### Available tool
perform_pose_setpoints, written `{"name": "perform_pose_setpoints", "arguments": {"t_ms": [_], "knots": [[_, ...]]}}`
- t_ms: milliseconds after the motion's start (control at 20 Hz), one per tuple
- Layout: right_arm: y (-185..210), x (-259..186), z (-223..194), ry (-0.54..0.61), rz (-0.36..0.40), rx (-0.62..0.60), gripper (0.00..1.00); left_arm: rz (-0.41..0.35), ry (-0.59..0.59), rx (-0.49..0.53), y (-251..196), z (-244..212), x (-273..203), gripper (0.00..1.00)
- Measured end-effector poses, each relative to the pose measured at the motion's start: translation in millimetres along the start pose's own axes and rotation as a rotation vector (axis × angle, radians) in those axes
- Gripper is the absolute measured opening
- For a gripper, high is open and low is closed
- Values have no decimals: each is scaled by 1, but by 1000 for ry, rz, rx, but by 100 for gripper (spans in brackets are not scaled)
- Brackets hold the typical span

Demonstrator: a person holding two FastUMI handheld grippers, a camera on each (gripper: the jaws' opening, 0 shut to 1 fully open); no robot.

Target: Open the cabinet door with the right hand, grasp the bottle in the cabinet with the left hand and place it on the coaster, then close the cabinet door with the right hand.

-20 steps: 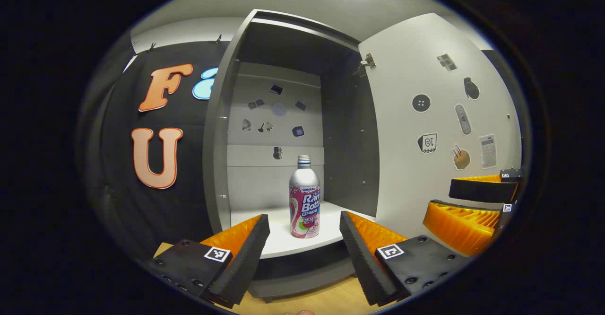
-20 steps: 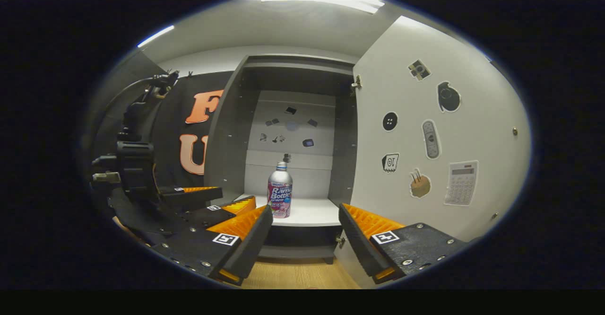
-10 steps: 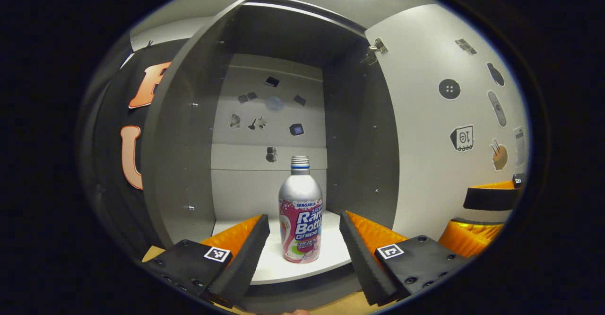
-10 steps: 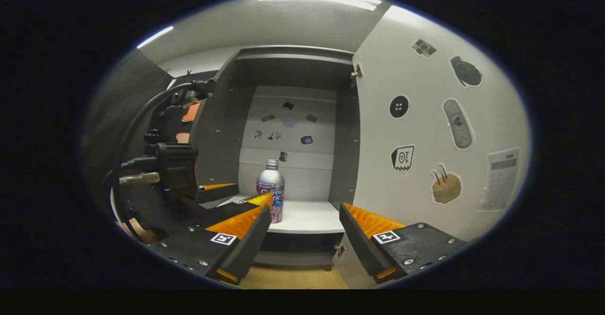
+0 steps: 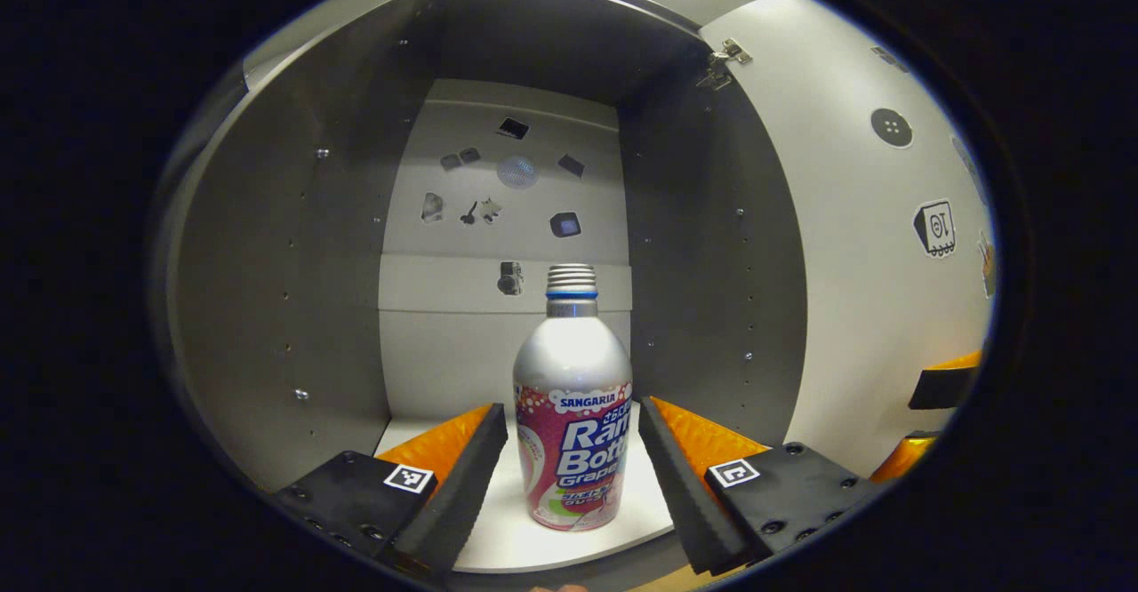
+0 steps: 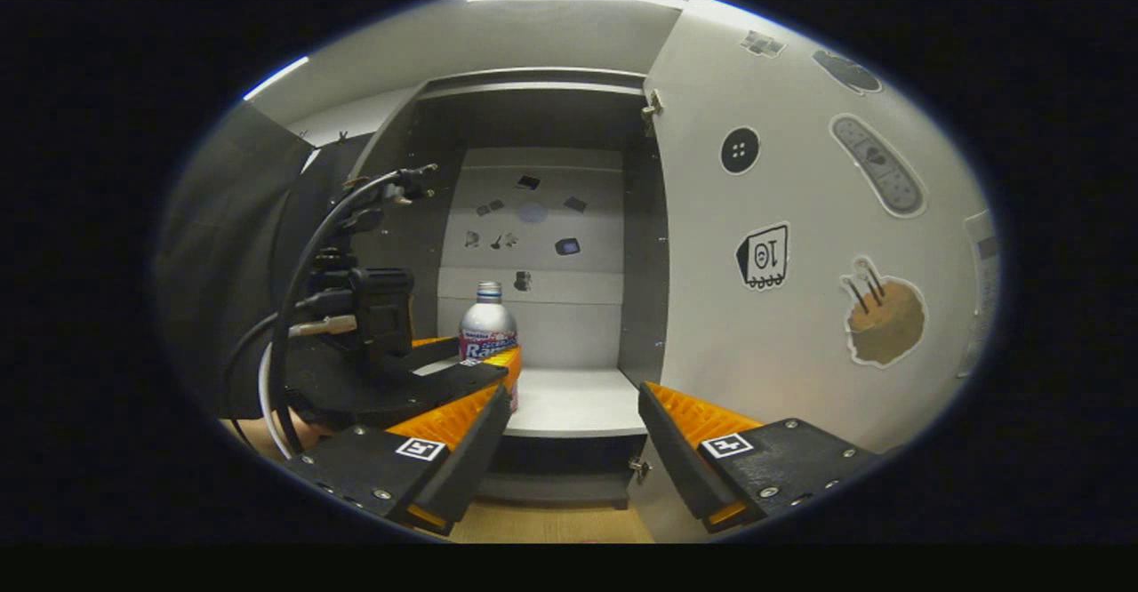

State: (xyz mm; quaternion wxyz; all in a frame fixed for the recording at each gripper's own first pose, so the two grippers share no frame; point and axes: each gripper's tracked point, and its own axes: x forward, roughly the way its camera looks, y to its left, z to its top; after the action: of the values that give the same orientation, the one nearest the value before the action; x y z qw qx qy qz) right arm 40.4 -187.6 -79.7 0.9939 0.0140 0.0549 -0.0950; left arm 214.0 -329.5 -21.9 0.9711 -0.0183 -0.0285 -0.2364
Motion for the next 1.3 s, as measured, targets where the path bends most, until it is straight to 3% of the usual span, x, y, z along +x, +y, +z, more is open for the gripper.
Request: {"name": "perform_pose_setpoints", "arguments": {"t_ms": [300, 500, 750, 1000, 1300], "knots": [[-3, -1, -3, 8, 15, -9, 89, -5, 7, 14, -6, -4, 13, 96], [-3, -5, -2, 1, 28, -3, 89, 6, 10, 22, -3, -6, 15, 86], [-10, -7, 0, -8, 42, -6, 89, 25, 6, -3, -3, -2, 7, 81], [0, -28, 14, -41, 93, -10, 89, 47, -25, -41, 2, 13, -21, 81], [21, -53, 16, -60, 181, -4, 89, 123, -65, 0, 17, 32, -102, 82]]}}
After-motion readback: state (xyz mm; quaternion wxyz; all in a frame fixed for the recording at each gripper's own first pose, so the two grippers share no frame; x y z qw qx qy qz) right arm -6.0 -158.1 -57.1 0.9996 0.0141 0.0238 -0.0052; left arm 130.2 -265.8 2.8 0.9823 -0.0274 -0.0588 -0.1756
